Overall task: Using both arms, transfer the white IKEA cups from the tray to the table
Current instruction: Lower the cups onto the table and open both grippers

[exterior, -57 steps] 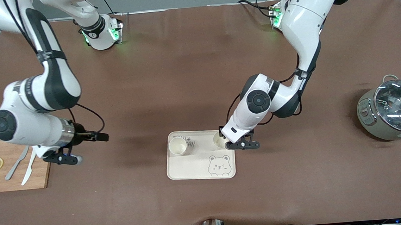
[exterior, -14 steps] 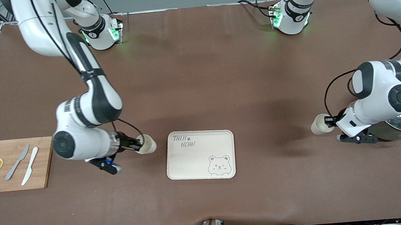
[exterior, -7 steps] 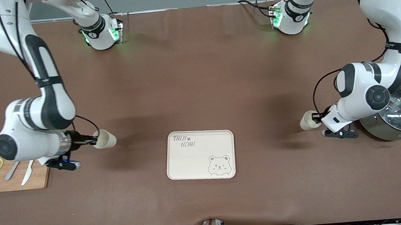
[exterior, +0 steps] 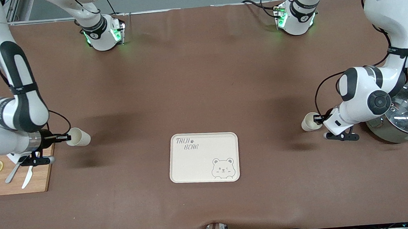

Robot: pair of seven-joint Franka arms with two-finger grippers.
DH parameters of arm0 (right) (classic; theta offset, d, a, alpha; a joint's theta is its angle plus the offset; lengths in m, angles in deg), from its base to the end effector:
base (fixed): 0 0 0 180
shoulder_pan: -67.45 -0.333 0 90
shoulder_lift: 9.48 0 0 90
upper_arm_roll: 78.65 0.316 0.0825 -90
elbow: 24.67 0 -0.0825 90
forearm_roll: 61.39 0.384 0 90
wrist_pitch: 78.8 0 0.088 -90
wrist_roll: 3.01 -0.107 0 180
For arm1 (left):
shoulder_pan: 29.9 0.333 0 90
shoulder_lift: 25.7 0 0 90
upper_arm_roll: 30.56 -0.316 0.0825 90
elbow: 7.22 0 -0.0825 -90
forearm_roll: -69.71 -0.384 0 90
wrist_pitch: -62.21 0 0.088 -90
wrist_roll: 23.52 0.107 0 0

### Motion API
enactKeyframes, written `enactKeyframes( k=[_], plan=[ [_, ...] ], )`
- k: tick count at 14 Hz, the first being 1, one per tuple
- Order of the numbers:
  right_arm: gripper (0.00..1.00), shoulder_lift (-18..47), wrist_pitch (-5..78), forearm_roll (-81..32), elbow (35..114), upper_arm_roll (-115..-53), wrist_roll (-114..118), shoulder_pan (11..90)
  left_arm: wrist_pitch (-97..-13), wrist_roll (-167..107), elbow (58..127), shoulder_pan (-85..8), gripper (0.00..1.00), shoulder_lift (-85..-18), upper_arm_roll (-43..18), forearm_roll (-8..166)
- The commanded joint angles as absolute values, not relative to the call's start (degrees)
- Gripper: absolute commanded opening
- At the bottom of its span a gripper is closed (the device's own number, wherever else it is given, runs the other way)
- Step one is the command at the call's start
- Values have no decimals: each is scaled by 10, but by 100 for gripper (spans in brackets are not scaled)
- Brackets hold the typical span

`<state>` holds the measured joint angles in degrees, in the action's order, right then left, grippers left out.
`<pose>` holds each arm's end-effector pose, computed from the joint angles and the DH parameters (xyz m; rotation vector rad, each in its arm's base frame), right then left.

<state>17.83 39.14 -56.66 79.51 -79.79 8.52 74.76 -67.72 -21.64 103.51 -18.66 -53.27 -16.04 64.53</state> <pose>0.6152 -0.0862 0.2588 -3.0242 -0.0114 0.3379 0.6088 -0.0273 0.2329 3.0775 -0.2043 -0.1990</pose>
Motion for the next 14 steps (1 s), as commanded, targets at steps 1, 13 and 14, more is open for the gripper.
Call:
enactKeyframes(
  k=[1,13,14],
  plan=[
    [0,143,464,-582,881,-790,120,752,-682,-224,1034,-187,83,-535,-156,656],
    [100,154,464,-602,874,-788,125,778,-544,-226,928,-183,100,-450,-156,651],
    [100,152,450,-602,866,-789,129,776,-531,-226,923,-182,100,-435,-156,653]
  ],
)
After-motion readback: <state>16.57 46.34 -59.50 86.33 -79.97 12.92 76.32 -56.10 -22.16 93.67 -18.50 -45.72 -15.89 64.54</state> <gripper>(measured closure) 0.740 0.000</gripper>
